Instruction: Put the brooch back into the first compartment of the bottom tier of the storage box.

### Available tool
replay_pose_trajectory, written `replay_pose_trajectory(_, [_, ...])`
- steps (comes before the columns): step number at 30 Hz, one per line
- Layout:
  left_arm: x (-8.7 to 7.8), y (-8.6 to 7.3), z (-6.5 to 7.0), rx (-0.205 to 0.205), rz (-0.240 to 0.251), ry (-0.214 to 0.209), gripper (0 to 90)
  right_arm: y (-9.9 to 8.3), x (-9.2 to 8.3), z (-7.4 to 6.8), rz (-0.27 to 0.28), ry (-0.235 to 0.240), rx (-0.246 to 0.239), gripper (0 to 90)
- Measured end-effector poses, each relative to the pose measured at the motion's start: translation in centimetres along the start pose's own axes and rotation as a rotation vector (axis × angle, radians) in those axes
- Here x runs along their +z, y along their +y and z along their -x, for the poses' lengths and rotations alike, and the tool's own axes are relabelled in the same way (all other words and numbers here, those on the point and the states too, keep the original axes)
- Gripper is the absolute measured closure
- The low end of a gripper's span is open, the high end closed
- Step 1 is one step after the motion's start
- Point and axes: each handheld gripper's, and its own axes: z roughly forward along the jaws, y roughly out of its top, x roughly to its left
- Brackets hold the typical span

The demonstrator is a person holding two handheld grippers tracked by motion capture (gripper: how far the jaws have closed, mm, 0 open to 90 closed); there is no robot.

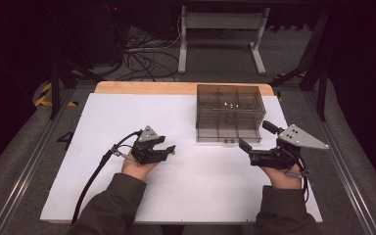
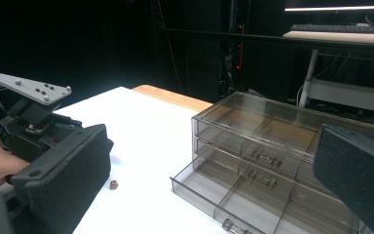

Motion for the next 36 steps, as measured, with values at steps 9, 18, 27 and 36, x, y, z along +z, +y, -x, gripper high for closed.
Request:
replay_pose_trajectory(9, [0.9,-0.4,-0.1,-0.009,-0.043,0.004,46.9,0.0,0.0,0.0,0.001,0.002,0.0,0.9])
replay_pose_trajectory(18, [1.4,-0.6,0.2,0.002,-0.067,0.008,50.2,0.0,0.0,0.0,-0.004,0.0,0.003,0.9])
replay_pose_trajectory(27, [2.1,-0.5,0.5,0.012,-0.084,0.001,54.7,0.0,0.1,0.1,-0.006,0.0,0.003,1.0])
replay_pose_trajectory(36, [2.7,-0.4,1.1,0.049,-0.126,0.013,62.4,-0.1,0.1,0.1,-0.007,0.0,0.003,1.0])
